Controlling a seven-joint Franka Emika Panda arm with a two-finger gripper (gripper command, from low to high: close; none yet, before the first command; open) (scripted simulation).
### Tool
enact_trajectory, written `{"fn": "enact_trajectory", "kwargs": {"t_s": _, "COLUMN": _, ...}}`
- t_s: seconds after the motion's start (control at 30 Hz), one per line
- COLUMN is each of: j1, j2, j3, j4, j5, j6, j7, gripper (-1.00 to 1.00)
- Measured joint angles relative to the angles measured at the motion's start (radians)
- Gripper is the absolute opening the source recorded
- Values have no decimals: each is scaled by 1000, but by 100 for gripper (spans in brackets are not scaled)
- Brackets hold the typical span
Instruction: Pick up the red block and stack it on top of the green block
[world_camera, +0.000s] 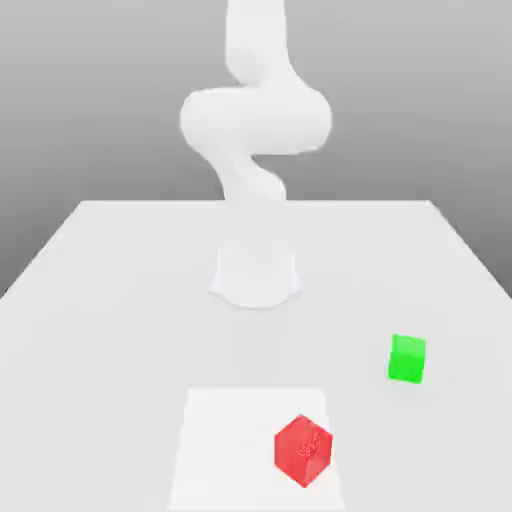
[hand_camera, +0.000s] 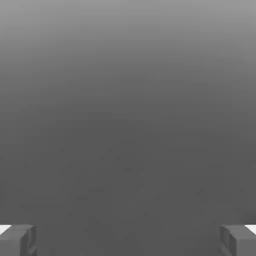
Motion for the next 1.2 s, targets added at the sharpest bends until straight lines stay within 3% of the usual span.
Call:
{"fn": "enact_trajectory", "kwargs": {"t_s": 0.4, "j1": 175, "j2": 446, "j3": -101, "j4": -136, "j5": 102, "j6": 195, "j7": -392, "gripper": 0}}
{"fn": "enact_trajectory", "kwargs": {"t_s": 0.57, "j1": 207, "j2": 625, "j3": -100, "j4": -193, "j5": 112, "j6": 277, "j7": -531, "gripper": 0}}
{"fn": "enact_trajectory", "kwargs": {"t_s": 0.73, "j1": 225, "j2": 796, "j3": -99, "j4": -251, "j5": 53, "j6": 363, "j7": -620, "gripper": 0}}
{"fn": "enact_trajectory", "kwargs": {"t_s": 0.93, "j1": 198, "j2": 1008, "j3": -61, "j4": -240, "j5": 79, "j6": 527, "j7": -676, "gripper": 0}}
{"fn": "enact_trajectory", "kwargs": {"t_s": 0.97, "j1": 191, "j2": 1033, "j3": -53, "j4": -237, "j5": 87, "j6": 547, "j7": -682, "gripper": -100}}
{"fn": "enact_trajectory", "kwargs": {"t_s": 1.2, "j1": 190, "j2": 1033, "j3": -52, "j4": -237, "j5": 86, "j6": 546, "j7": -681, "gripper": -100}}
